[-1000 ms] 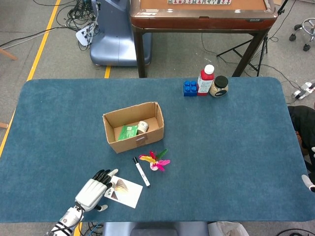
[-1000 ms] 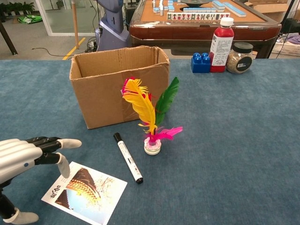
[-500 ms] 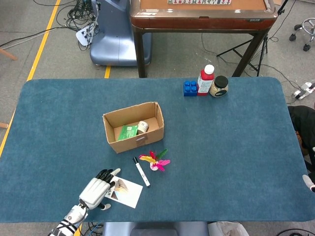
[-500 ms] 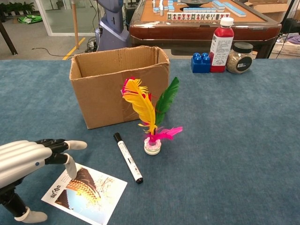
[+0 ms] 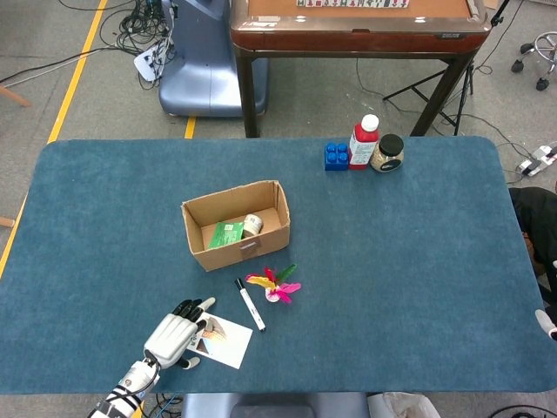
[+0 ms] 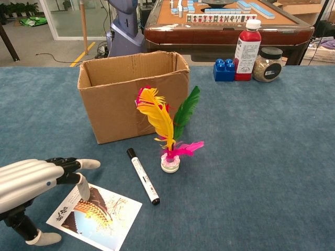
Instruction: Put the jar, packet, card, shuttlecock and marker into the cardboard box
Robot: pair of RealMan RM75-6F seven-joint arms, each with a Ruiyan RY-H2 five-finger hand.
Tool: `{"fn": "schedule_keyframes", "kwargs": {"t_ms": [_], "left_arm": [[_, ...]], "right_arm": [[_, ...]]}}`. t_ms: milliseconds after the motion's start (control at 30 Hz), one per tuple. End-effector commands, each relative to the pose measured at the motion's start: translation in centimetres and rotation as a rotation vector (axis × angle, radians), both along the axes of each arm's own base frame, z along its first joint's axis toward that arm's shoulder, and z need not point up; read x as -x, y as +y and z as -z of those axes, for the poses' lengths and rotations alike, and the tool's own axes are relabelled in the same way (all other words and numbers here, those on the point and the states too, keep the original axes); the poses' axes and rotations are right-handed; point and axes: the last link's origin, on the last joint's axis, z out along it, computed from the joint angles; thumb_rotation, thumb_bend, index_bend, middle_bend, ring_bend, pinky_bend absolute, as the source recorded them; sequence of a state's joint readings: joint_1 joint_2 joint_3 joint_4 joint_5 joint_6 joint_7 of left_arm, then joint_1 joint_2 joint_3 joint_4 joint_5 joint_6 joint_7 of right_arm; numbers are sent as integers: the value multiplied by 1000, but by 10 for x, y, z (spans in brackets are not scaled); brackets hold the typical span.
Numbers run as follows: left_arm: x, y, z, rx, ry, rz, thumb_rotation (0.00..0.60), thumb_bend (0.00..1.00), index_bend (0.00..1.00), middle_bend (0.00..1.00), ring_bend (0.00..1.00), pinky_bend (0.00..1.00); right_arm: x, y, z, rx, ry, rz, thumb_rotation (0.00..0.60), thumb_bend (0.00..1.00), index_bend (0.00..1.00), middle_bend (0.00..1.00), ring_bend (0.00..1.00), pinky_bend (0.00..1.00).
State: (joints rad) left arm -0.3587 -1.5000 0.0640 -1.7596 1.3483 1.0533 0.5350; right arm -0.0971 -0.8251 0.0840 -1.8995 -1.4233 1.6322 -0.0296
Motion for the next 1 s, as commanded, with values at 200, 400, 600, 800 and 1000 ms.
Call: {"fn": "schedule_keyframes", "kwargs": {"t_ms": [200, 400, 600, 800, 1000], "left_arm": [[1, 0, 1, -3, -4, -7, 600, 150, 348, 0, 0, 53], [1, 0, 2, -8, -19, -8, 600, 187, 396, 0, 0, 54], [1, -1, 3, -5, -19, -6, 600, 187, 435, 0, 0, 55], [2, -2, 4, 0, -16, -8, 600, 188, 446, 0, 0, 55], [3, -2, 4, 2, -24, -21, 600, 188, 424, 0, 0, 56]], "right_arm": [[0, -1, 1, -4, 1, 2, 600, 191, 257, 351, 262, 392], [0, -1, 1, -4, 1, 2, 600, 191, 257, 351, 262, 392], [0, -1, 1, -4, 0, 2, 600, 191, 257, 351, 262, 392], [0, -1, 1, -3, -1, 1, 600, 190, 257, 351, 262, 392], [0, -1, 1, -5, -1, 2, 600, 191, 257, 352, 262, 392]]}}
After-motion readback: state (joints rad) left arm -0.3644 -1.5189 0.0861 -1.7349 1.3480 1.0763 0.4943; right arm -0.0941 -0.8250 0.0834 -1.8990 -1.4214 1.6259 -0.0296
